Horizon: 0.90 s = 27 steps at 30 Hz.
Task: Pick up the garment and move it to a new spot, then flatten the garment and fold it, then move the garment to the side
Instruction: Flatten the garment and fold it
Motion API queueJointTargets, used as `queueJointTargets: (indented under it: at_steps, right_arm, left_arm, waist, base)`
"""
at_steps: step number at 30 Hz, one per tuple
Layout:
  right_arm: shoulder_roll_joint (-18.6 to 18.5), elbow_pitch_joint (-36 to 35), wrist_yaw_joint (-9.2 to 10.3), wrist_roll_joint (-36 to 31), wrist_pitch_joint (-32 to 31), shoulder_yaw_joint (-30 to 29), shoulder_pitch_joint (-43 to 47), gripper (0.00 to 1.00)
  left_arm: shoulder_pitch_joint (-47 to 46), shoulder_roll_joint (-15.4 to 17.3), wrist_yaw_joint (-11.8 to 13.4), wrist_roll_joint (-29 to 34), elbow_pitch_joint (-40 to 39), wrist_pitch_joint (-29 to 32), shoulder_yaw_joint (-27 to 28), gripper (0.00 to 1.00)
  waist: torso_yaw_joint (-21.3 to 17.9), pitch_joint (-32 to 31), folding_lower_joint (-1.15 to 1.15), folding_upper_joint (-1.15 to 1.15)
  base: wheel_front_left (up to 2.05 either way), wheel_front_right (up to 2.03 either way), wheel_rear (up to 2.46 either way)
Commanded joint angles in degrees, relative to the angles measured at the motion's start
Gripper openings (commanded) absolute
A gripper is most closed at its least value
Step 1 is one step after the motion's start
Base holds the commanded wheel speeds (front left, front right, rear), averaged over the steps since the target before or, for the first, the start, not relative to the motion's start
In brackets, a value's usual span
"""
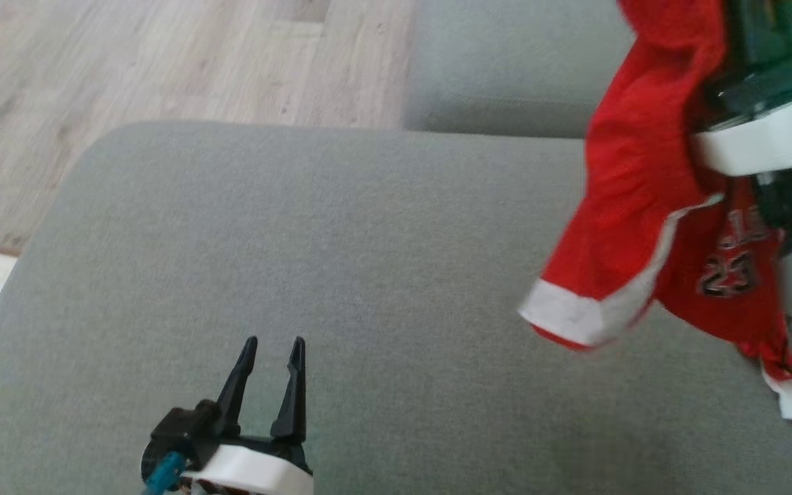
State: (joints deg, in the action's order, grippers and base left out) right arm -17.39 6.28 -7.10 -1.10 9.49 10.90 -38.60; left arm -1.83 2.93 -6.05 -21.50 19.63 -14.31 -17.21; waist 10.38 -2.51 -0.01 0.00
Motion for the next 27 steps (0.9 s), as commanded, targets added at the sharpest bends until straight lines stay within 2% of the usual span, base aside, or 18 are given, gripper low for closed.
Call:
queueJointTargets:
  at_steps: [1,6,11,18,20,21,22,23,27]
  right_arm:
    - [-0.69,-0.73,-0.39,-0.21,-0.72,0.93,-1.02,0.0]
    - [-3.17,7.07,-0.39,0.59,-1.55,4.96,-5.7,0.0]
    - [-5.43,20.63,-0.39,1.85,-1.1,11.9,-14.44,0.0]
    - [-3.94,40.97,-0.39,7.53,-0.88,23.42,-24.4,0.0]
    - [-2.95,45.3,-0.39,10.28,-0.97,27.61,-25.1,0.0]
    - [-1.79,48.25,-0.39,13.43,-1.09,31.98,-25.34,0.0]
    - [-1.09,49.37,-0.39,15.55,-1.47,33.91,-25.23,0.36]
    - [-0.47,50.31,-0.39,17.66,-2.25,35.78,-25.14,1.0]
    - [0.49,50.17,-0.39,25.41,-3.77,44.0,-25.31,1.0]
  left_arm:
    - [-2.06,-0.05,-0.14,-0.34,-1.9,-0.69,0.99,1.0]
    - [-4.78,-0.05,-0.31,-0.96,-1.86,-0.69,-0.78,1.0]
    - [-8.55,-0.05,-0.57,-2.14,-1.56,-0.69,-3.87,1.0]
    - [-11.69,-0.05,-0.27,-5.68,-1.68,-0.69,-7.8,1.0]
    - [-12.18,-0.05,0.0,-6.34,-1.68,-0.69,-8.64,1.0]
    - [-12.43,-0.05,0.33,-6.82,-1.7,-0.69,-9.16,1.0]
    - [-12.49,-0.05,0.5,-6.95,-1.71,-0.69,-9.36,1.0]
    - [-12.53,-0.05,0.66,-7.07,-1.73,-0.69,-9.51,1.0]
    - [-12.7,-0.05,1.28,-7.41,-1.66,-0.69,-9.43,1.0]
  waist:
    - [1.63,2.14,0.01,0.0]
    - [6.12,8.42,0.01,0.0]
    - [11.96,14.64,0.01,0.0]
    - [18.34,19.09,0.01,0.0]
    - [19.42,19.52,0.01,0.0]
    - [19.98,19.77,0.01,0.0]
    - [20.09,19.82,0.01,0.0]
    - [20.13,19.86,0.01,0.0]
    - [19.34,19.41,0.01,0.0]
  base:
    - [0.0,0.0,0.0]
    - [0.0,0.0,0.0]
    - [0.0,0.0,0.0]
    - [0.0,0.0,0.0]
    - [0.0,0.0,0.0]
    - [0.0,0.0,0.0]
    - [0.0,0.0,0.0]
    - [0.0,0.0,0.0]
    - [0.0,0.0,0.0]
